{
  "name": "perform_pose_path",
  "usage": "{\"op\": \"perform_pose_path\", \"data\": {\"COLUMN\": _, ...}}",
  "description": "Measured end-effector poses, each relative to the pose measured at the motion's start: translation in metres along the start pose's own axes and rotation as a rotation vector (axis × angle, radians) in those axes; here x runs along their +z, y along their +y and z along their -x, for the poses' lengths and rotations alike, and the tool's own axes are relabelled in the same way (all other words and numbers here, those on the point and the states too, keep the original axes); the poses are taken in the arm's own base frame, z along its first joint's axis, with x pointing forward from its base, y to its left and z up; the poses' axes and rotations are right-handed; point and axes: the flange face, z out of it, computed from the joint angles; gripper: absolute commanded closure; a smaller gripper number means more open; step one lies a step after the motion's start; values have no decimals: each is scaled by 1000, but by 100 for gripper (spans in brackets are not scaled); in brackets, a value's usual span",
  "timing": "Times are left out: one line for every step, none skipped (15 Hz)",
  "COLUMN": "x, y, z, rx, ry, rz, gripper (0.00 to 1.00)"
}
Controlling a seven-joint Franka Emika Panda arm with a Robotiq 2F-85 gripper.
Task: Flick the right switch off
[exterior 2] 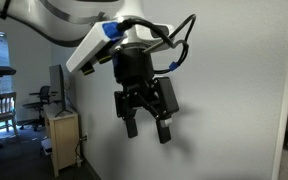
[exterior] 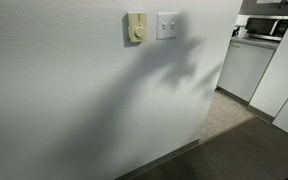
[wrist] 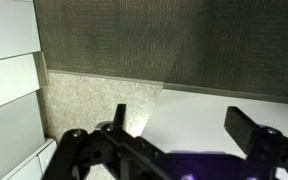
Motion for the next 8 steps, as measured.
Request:
{"op": "perform_pose_path", "data": {"x": -2, "y": -2, "z": -1, "rx": -8, "ry": 4, "rz": 3, "gripper": 0}}
{"op": "perform_pose_path", "data": {"x": -4, "y": -4, "z": -2, "rx": -24, "ry": 9, "rz": 14, "gripper": 0}}
{"op": "perform_pose_path", "data": {"x": -7, "y": -7, "z": -4, "rx": -47, "ry": 17, "rz": 29, "gripper": 0}}
{"op": "perform_pose_path", "data": {"x": -10, "y": -9, "z": -7, "rx": -76, "ry": 28, "rz": 45, "gripper": 0}}
{"op": "perform_pose_path", "data": {"x": -14, "y": -13, "z": -10, "rx": -116, "ry": 41, "rz": 61, "gripper": 0}}
{"op": "perform_pose_path", "data": {"x": -17, "y": -16, "z": -15, "rx": -161, "ry": 56, "rz": 75, "gripper": 0}}
{"op": "perform_pose_path", "data": {"x": -21, "y": -20, "z": -21, "rx": -210, "ry": 72, "rz": 88, "gripper": 0}}
{"op": "perform_pose_path", "data": {"x": -24, "y": -23, "z": -28, "rx": -259, "ry": 89, "rz": 96, "gripper": 0}}
